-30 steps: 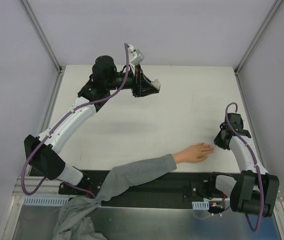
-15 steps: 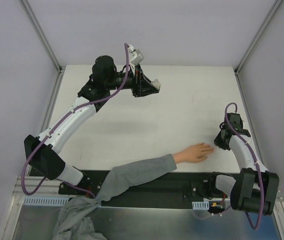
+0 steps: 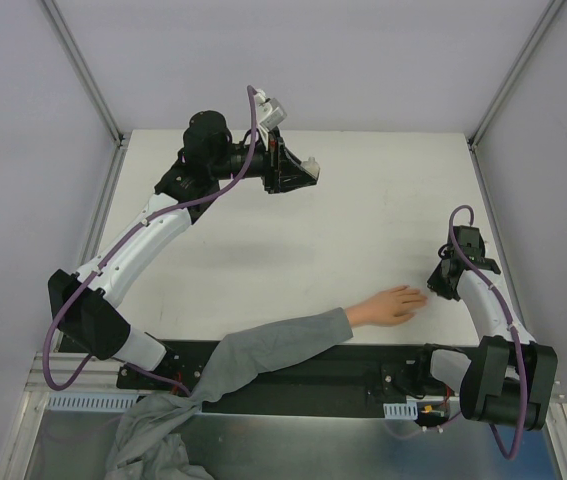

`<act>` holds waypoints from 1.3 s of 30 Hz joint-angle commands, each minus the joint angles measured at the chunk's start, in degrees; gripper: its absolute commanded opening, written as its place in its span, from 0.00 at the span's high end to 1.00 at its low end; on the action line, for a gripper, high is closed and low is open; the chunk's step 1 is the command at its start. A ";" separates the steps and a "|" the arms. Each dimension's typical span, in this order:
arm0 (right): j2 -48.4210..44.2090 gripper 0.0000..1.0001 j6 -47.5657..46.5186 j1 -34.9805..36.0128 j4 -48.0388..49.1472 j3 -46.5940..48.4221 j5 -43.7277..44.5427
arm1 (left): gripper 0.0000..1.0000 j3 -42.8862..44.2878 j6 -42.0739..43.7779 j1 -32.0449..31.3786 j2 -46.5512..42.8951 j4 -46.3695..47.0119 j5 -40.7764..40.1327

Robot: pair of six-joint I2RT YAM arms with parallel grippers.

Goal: Paint the nails

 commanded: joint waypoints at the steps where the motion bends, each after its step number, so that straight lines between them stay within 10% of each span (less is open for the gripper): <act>1: -0.86 1.00 0.23 -0.47 0.00 0.55 1.06 | 1.00 -0.38 -0.82 0.40 -1.30 2.94 1.85; 39: 0.29 1.00 -0.65 -1.00 0.18 3.54 2.29 | 1.00 -0.47 -0.56 1.01 -1.13 3.03 1.77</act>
